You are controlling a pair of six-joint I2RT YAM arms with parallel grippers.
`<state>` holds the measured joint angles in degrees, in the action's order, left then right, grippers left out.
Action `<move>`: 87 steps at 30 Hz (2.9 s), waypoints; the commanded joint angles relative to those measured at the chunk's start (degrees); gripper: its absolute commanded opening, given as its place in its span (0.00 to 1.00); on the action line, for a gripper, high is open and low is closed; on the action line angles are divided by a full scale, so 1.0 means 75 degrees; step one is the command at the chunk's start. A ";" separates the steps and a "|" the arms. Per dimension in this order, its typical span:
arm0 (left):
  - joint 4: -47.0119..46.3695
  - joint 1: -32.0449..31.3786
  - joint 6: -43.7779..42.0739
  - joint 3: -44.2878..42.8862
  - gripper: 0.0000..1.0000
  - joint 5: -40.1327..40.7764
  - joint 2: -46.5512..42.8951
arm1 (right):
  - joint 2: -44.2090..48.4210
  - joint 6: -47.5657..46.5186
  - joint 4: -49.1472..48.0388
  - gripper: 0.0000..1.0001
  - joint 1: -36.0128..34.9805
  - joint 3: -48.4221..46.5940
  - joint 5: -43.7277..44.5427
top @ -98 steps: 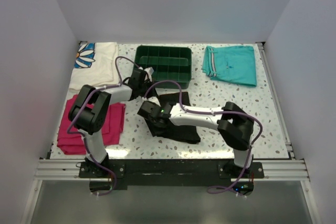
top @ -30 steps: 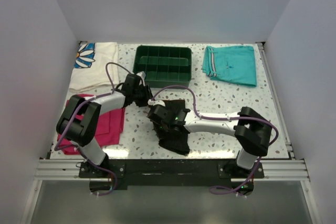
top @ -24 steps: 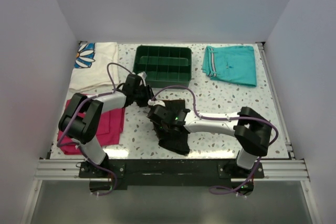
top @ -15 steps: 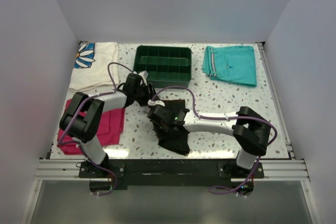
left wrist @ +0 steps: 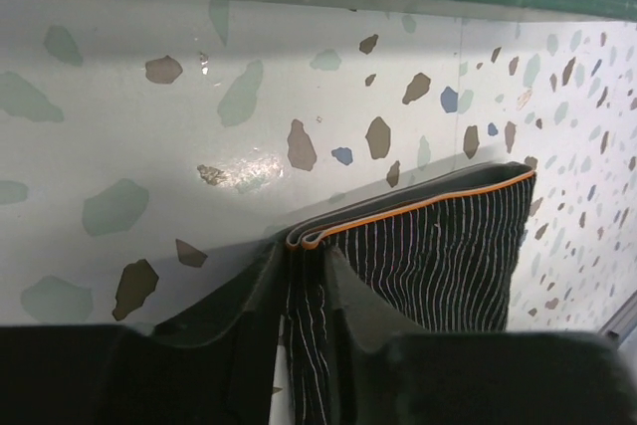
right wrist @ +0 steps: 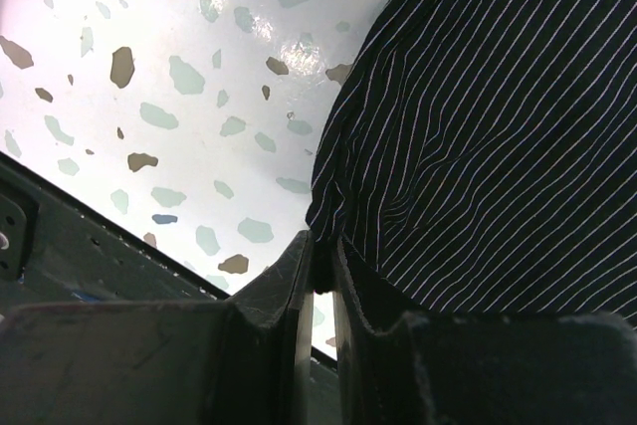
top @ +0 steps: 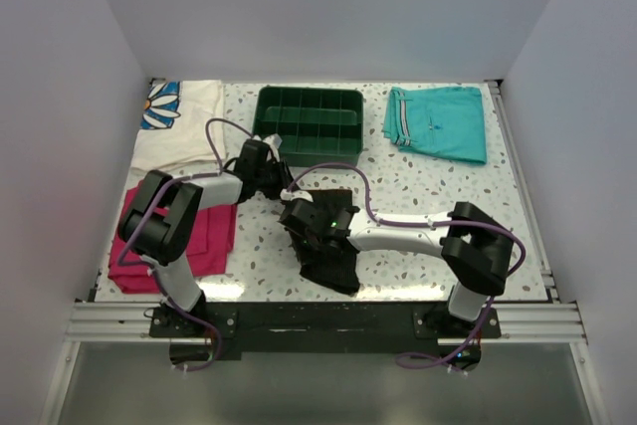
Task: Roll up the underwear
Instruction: Fold the underwear at the center of the board.
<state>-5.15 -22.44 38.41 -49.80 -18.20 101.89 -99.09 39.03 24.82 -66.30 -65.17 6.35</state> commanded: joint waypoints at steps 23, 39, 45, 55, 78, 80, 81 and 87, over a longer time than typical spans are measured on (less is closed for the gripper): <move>0.0229 0.0038 0.0186 0.0031 0.00 0.0363 -0.0752 | 0.0274 0.0000 0.0090 0.14 0.0028 -0.0041 0.0185; 0.1471 0.0027 0.0234 -0.0531 0.00 0.1067 -0.1245 | 0.1094 0.0550 -0.1057 0.11 0.0776 0.0602 -0.1009; 0.1647 -0.0148 0.0234 -0.0965 0.00 0.1113 -0.1128 | 0.1493 0.0984 -0.1482 0.10 0.1223 0.1388 -0.1409; 0.1975 -0.0840 0.0444 -0.1820 0.00 0.1476 -0.0496 | 0.2008 0.1699 -0.1739 0.08 0.1282 0.2547 -0.1117; 0.2479 -0.1122 0.0679 -0.2677 0.00 0.1875 -0.0329 | 0.1974 0.1172 -0.1551 0.04 0.1294 0.2222 -0.0974; 0.2398 -0.0901 0.0702 -0.2408 0.00 0.1922 -0.0494 | 0.1787 0.0938 -0.1610 0.04 0.1270 0.2034 -0.1256; 0.2420 -0.0818 0.0691 -0.2337 0.00 0.1911 -0.0646 | 0.1716 0.0891 -0.1622 0.04 0.1235 0.1847 -0.1303; 0.2584 -0.0302 0.0538 -0.1833 0.00 0.1992 -0.1173 | 0.0781 0.0399 -0.1610 0.01 0.0825 0.0746 -0.2017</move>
<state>14.33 -26.96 42.89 -65.39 -5.37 98.19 -89.69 45.71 14.06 -57.87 -53.04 -3.44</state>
